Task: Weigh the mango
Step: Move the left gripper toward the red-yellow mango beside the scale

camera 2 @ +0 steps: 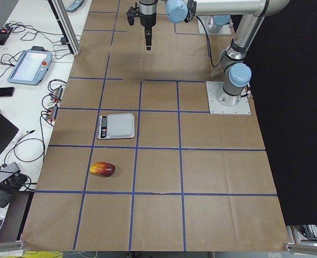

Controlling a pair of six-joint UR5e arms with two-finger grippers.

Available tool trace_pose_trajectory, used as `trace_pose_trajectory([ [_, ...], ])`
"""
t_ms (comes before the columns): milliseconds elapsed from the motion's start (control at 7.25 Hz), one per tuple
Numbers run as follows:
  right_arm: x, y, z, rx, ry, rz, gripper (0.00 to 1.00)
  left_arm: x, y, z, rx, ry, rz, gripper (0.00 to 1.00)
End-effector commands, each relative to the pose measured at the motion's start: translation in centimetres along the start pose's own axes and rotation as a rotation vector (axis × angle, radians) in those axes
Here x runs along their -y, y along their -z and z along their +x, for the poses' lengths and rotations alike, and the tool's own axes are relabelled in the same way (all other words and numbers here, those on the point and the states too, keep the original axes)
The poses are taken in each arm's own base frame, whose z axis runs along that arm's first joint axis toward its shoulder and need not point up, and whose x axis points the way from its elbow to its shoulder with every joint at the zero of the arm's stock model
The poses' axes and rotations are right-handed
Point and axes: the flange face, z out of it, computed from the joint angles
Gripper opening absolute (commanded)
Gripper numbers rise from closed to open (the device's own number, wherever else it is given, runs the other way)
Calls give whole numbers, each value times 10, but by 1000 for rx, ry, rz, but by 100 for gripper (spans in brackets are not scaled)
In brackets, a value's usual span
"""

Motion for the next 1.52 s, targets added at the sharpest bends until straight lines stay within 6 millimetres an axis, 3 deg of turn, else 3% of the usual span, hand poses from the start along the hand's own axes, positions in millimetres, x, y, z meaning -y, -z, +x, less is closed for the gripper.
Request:
trace_pose_trajectory([
  [0,0,1,0,0,0,1,100,50,-7,-135,-4,1,-5,100],
  [276,0,0,0,0,0,0,100,116,-25,-260,7,-34,18,100],
  [552,0,1,0,0,0,1,100,185,-57,-359,27,-79,43,100],
  [690,0,0,0,0,0,0,100,207,-68,-412,48,-88,64,100],
  [828,0,1,0,0,0,1,100,224,-87,-440,57,-117,67,100],
  [966,0,1,0,0,0,1,100,240,-121,-453,44,-151,54,100],
  [1103,0,0,0,0,0,-2,100,244,-158,-466,19,-167,23,100],
  [1379,0,0,0,0,0,0,100,240,-211,-497,-42,-175,12,100],
])
